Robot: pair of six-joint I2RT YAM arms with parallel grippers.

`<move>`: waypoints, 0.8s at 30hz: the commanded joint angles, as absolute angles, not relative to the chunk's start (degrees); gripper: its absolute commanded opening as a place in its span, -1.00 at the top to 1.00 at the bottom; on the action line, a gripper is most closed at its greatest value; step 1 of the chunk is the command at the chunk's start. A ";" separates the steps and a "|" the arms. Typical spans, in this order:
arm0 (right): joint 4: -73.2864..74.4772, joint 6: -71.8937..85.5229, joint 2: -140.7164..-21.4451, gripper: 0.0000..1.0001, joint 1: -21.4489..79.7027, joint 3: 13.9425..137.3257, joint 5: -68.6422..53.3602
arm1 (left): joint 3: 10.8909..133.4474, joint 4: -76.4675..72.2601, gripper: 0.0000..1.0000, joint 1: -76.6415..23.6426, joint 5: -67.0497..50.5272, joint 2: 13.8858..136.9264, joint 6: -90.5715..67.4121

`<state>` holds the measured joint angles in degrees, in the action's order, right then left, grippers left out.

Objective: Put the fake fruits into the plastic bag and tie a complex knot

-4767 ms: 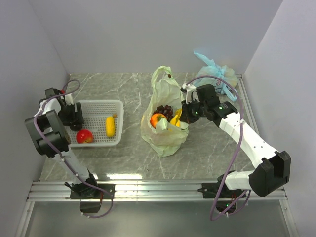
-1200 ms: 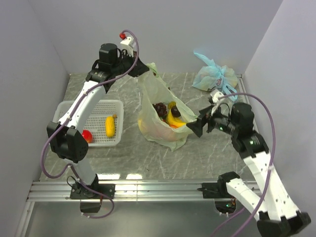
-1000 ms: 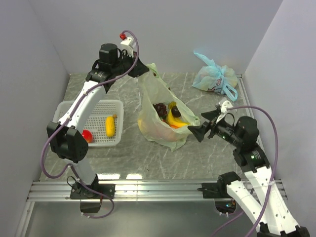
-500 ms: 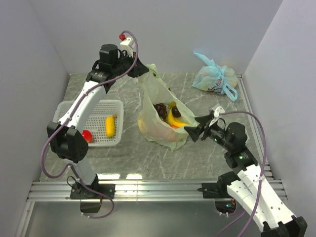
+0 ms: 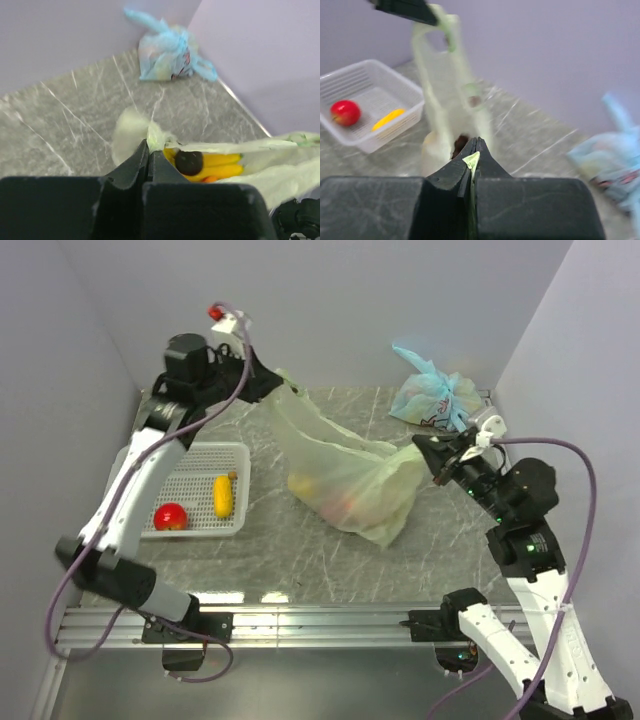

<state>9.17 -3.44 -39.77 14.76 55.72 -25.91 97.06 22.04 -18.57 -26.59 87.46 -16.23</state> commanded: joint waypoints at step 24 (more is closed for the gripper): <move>14.49 -29.27 -40.08 1.00 7.74 48.42 -38.76 | 77.07 17.66 -0.99 -13.66 -42.86 55.55 5.34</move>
<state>15.07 -26.65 -40.58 8.19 46.72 -35.44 74.35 20.97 -20.27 -33.34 56.60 -0.73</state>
